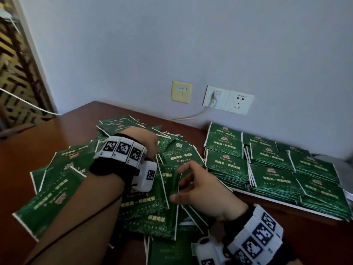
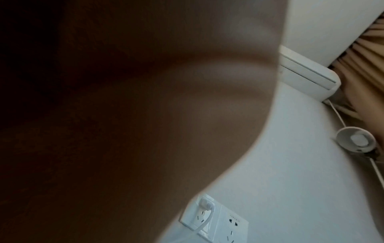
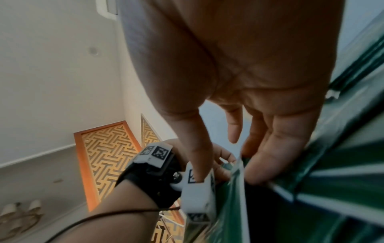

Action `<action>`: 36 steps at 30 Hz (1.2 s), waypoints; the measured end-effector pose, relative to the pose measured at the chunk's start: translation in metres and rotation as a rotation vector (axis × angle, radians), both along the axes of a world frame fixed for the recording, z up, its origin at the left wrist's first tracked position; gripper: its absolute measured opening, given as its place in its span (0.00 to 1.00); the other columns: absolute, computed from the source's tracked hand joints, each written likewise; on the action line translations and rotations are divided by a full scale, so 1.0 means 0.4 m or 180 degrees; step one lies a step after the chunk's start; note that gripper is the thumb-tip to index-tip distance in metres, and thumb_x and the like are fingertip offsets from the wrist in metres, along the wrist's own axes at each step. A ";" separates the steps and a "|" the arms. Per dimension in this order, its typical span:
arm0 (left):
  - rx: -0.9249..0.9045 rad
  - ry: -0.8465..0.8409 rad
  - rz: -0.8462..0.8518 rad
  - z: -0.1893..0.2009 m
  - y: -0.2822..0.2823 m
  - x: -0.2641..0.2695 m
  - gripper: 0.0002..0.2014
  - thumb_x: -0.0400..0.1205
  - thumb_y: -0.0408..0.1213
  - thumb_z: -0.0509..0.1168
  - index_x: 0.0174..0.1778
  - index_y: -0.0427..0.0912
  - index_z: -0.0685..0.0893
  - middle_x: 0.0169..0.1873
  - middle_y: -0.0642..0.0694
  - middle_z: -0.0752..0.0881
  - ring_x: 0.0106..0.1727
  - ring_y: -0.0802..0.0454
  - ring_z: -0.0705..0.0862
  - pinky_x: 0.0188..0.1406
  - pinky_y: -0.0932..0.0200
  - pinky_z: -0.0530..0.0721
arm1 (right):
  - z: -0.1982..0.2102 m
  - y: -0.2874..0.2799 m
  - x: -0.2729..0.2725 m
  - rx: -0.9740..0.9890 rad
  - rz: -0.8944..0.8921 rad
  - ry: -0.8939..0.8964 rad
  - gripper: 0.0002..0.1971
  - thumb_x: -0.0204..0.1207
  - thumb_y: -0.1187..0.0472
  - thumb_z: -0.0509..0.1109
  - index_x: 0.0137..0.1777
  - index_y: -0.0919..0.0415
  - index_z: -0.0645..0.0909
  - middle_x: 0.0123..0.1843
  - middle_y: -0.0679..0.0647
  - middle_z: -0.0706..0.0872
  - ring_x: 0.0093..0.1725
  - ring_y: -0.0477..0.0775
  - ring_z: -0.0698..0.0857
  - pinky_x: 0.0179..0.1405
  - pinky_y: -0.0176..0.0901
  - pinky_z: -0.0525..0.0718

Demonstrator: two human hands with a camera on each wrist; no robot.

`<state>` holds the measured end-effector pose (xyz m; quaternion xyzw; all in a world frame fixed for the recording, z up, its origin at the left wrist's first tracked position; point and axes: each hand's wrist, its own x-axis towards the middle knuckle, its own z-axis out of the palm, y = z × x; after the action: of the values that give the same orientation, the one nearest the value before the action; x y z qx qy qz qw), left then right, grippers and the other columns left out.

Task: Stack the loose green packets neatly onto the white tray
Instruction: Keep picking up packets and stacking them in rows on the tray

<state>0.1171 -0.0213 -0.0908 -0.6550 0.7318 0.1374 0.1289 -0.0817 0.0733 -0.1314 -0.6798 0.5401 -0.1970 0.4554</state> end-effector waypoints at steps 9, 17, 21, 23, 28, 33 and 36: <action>-0.0511 0.1027 0.0142 0.028 0.010 0.020 0.11 0.82 0.36 0.70 0.59 0.51 0.82 0.46 0.54 0.83 0.42 0.56 0.81 0.37 0.61 0.75 | -0.004 0.016 -0.012 -0.0385 -0.0046 -0.0149 0.16 0.68 0.75 0.79 0.48 0.54 0.84 0.36 0.43 0.83 0.29 0.37 0.79 0.29 0.35 0.82; -0.1077 0.2510 0.0315 0.047 0.005 -0.005 0.15 0.89 0.33 0.50 0.54 0.49 0.83 0.50 0.48 0.83 0.50 0.50 0.81 0.43 0.58 0.77 | 0.019 -0.002 -0.116 -0.0331 -0.0614 -0.0897 0.16 0.75 0.73 0.75 0.54 0.51 0.87 0.49 0.56 0.91 0.45 0.52 0.91 0.50 0.48 0.90; -0.0859 0.2270 -0.0044 0.048 0.019 -0.048 0.25 0.82 0.68 0.54 0.56 0.50 0.80 0.47 0.51 0.84 0.49 0.52 0.84 0.48 0.55 0.79 | 0.030 -0.010 -0.152 -0.0276 -0.0503 -0.0545 0.34 0.59 0.82 0.82 0.62 0.53 0.83 0.55 0.58 0.89 0.47 0.54 0.92 0.46 0.46 0.91; -0.0584 0.2025 -0.0259 0.053 0.037 -0.066 0.32 0.70 0.75 0.63 0.61 0.55 0.77 0.49 0.55 0.84 0.46 0.58 0.84 0.44 0.56 0.80 | 0.026 -0.017 -0.161 -0.0517 -0.0394 0.0014 0.34 0.57 0.75 0.86 0.60 0.48 0.84 0.58 0.55 0.86 0.51 0.53 0.90 0.54 0.48 0.90; -0.0216 0.1482 -0.0734 0.056 0.061 -0.096 0.30 0.65 0.61 0.80 0.57 0.54 0.81 0.50 0.51 0.86 0.43 0.57 0.84 0.41 0.58 0.81 | 0.024 -0.011 -0.154 -0.1085 -0.0230 0.0923 0.24 0.59 0.59 0.89 0.53 0.39 0.85 0.54 0.43 0.73 0.54 0.46 0.80 0.62 0.47 0.84; -0.0287 0.1017 -0.0885 0.039 0.053 -0.105 0.16 0.69 0.56 0.79 0.45 0.51 0.87 0.56 0.41 0.85 0.53 0.45 0.86 0.58 0.45 0.85 | 0.018 -0.011 -0.157 -0.1291 -0.0109 0.1067 0.17 0.61 0.60 0.88 0.41 0.40 0.85 0.59 0.40 0.71 0.61 0.45 0.78 0.65 0.40 0.78; -0.0413 0.1240 -0.1019 0.053 0.054 -0.102 0.05 0.75 0.48 0.77 0.37 0.53 0.89 0.64 0.46 0.82 0.65 0.50 0.81 0.69 0.46 0.78 | 0.021 -0.004 -0.159 -0.1473 -0.0022 0.1212 0.14 0.64 0.60 0.85 0.38 0.41 0.84 0.65 0.39 0.70 0.66 0.40 0.73 0.64 0.31 0.70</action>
<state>0.0762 0.0001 -0.0698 -0.4989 0.8444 0.1917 -0.0367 -0.1452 0.0717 -0.1231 -0.7885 0.5588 -0.1854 0.1782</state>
